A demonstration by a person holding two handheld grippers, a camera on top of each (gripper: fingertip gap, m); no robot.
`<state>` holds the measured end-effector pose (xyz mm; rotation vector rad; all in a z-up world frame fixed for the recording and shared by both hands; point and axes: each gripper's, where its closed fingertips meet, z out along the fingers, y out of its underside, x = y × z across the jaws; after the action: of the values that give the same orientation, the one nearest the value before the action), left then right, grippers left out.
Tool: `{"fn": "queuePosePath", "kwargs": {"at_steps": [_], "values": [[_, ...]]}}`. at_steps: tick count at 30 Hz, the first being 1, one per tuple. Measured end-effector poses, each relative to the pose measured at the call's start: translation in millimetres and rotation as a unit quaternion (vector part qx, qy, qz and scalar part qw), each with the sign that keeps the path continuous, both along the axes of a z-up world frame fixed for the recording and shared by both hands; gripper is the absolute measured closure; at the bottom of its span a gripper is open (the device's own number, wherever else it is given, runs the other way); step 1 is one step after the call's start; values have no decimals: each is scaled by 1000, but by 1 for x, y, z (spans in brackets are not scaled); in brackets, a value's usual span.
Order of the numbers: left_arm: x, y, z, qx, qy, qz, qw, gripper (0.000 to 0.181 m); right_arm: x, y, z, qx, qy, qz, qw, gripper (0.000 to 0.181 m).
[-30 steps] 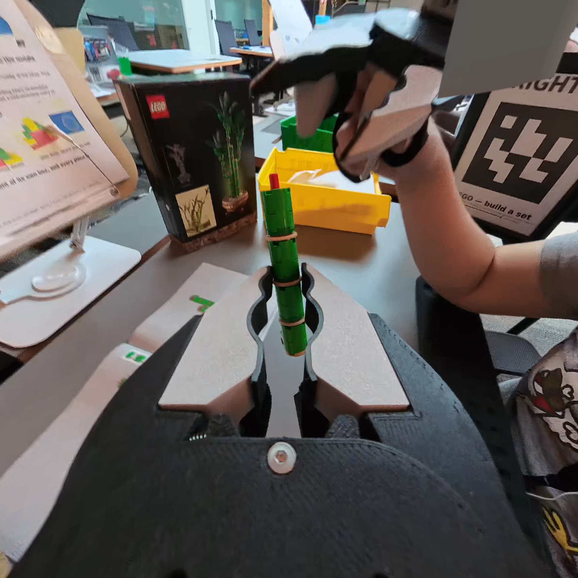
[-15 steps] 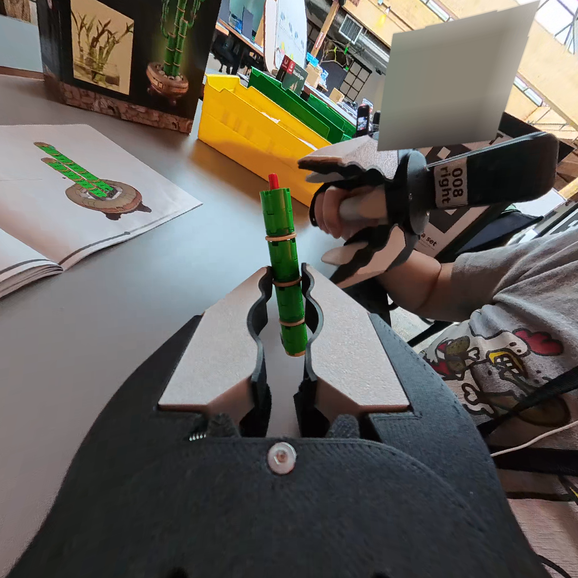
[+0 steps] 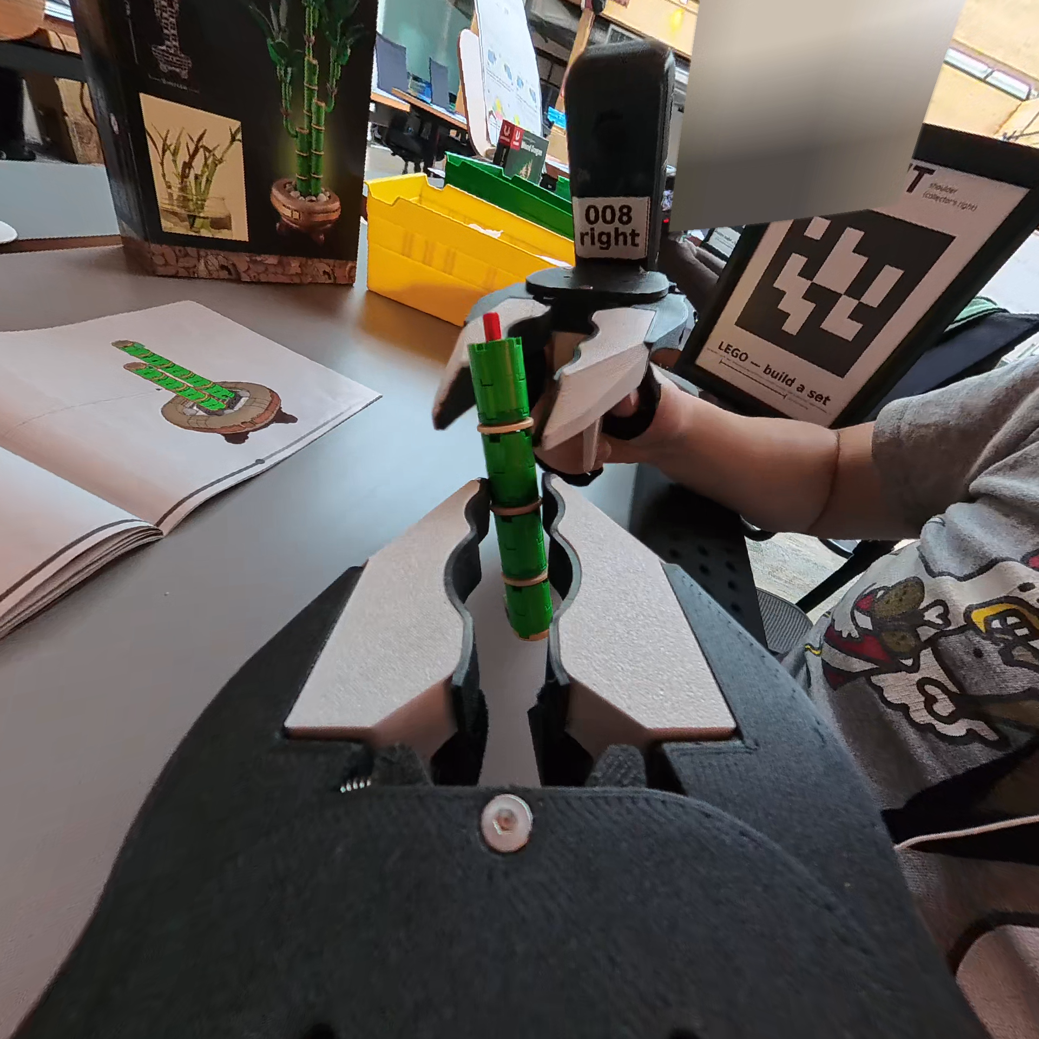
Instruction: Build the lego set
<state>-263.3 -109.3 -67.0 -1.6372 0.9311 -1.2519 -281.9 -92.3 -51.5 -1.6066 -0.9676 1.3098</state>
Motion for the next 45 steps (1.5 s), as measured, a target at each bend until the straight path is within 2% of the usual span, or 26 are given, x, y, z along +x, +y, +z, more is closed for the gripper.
{"fn": "queuePosePath", "kwargs": {"at_steps": [5,8,9,11,16,19,22,23,25,29,32,37,41,45], "values": [[3,-5,-9,11,26,-13,999,165,-4,-14,-10,-23,-2,38,999,166],[8,-12,-9,2,18,-33,999,165,0,-20,-8,-17,8,50,999,167],[8,-14,-7,2,13,-37,999,161,1,-20,-6,-11,12,46,999,167],[7,-11,-6,3,16,-30,999,143,4,-18,-4,2,12,32,999,167],[-21,12,1,23,26,38,999,124,15,-8,-1,6,15,0,1000,167],[-72,56,19,66,48,154,985,110,24,-1,-5,13,6,-17,1000,167],[-141,120,40,113,114,300,940,82,31,1,-3,21,3,-24,999,167],[-160,137,42,116,141,329,927,74,34,3,-1,27,2,-29,999,167],[-182,163,42,112,178,352,912,73,41,7,2,36,2,-43,998,167],[-202,204,32,109,231,348,902,61,54,14,4,40,3,-64,997,167],[-210,222,15,77,280,321,902,57,57,16,5,31,10,-64,997,167],[-213,233,-4,77,373,291,878,63,56,14,0,42,-9,-54,998,166],[-208,237,-12,81,412,260,870,62,54,12,-3,41,-15,-45,998,166],[-213,243,-26,54,437,233,867,59,55,11,-4,39,-14,-40,998,166]]}}
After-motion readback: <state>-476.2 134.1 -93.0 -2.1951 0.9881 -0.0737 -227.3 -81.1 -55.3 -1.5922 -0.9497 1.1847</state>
